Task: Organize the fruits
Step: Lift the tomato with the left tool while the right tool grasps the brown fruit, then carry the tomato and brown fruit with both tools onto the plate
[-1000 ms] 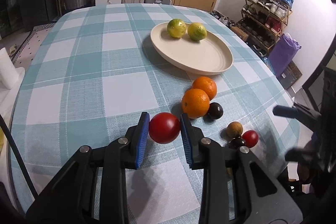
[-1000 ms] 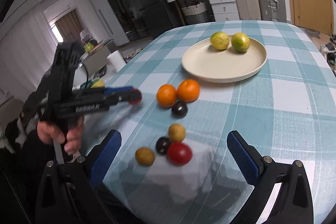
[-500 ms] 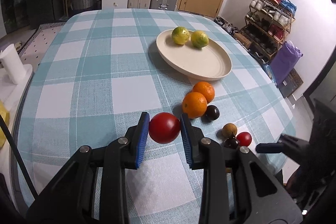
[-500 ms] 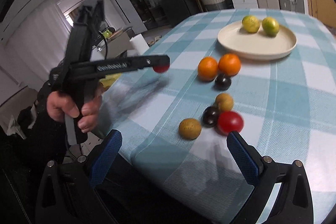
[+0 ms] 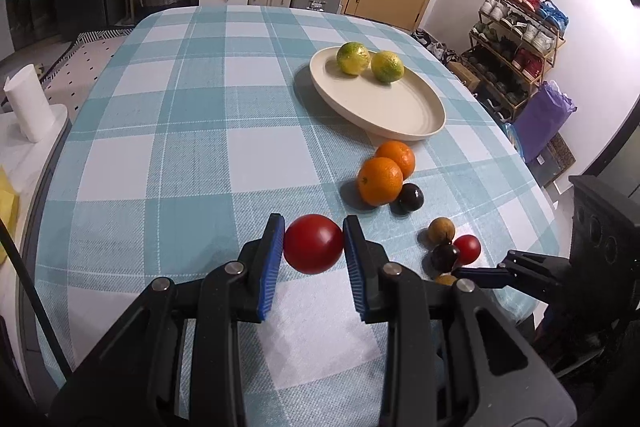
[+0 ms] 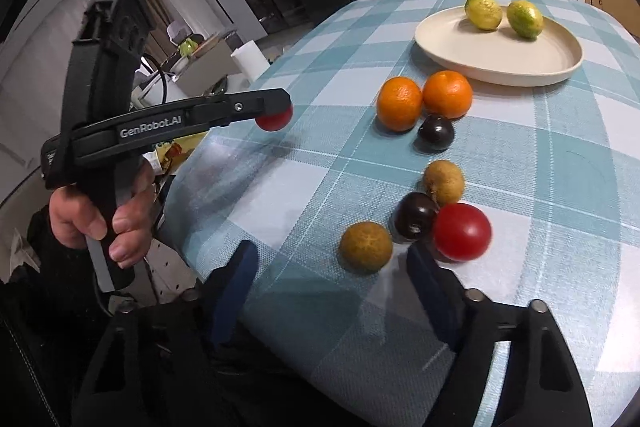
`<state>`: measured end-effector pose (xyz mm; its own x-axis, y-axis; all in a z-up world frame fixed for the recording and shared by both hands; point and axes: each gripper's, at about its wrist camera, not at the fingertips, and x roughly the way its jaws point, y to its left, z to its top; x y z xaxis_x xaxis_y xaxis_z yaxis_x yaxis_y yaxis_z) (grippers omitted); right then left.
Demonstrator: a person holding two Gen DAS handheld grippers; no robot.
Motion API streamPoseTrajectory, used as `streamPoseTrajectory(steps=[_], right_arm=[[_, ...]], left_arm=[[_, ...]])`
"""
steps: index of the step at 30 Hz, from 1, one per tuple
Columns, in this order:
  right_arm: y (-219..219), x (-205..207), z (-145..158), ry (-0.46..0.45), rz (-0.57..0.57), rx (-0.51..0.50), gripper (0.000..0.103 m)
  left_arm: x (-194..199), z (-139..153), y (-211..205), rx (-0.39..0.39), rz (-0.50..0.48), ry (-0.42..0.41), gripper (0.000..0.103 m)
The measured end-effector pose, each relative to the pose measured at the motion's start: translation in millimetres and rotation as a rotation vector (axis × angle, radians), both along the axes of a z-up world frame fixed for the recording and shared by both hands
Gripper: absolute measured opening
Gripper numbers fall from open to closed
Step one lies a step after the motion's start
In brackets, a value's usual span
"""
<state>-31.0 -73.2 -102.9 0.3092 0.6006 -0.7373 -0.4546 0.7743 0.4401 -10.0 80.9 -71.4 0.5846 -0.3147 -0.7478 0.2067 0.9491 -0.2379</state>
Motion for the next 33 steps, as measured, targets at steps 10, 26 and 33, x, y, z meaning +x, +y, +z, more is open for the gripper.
streamPoseTrajectory(steps=[10,26,33], right_arm=[[13,6,-3,-0.037,-0.024,-0.117,0.034],[2,8,-3,-0.025,-0.040,-0.023,0.028],[-6,5,10,-0.068,-0.047,0.040,0.028]], left_arm=[[-4,-3,2,0.015,0.004,0.009,0.027],[-6,4,-3,0.042,0.012,-0.005,0.027],[-2,5,-2,0.042,0.027,0.003,0.027]])
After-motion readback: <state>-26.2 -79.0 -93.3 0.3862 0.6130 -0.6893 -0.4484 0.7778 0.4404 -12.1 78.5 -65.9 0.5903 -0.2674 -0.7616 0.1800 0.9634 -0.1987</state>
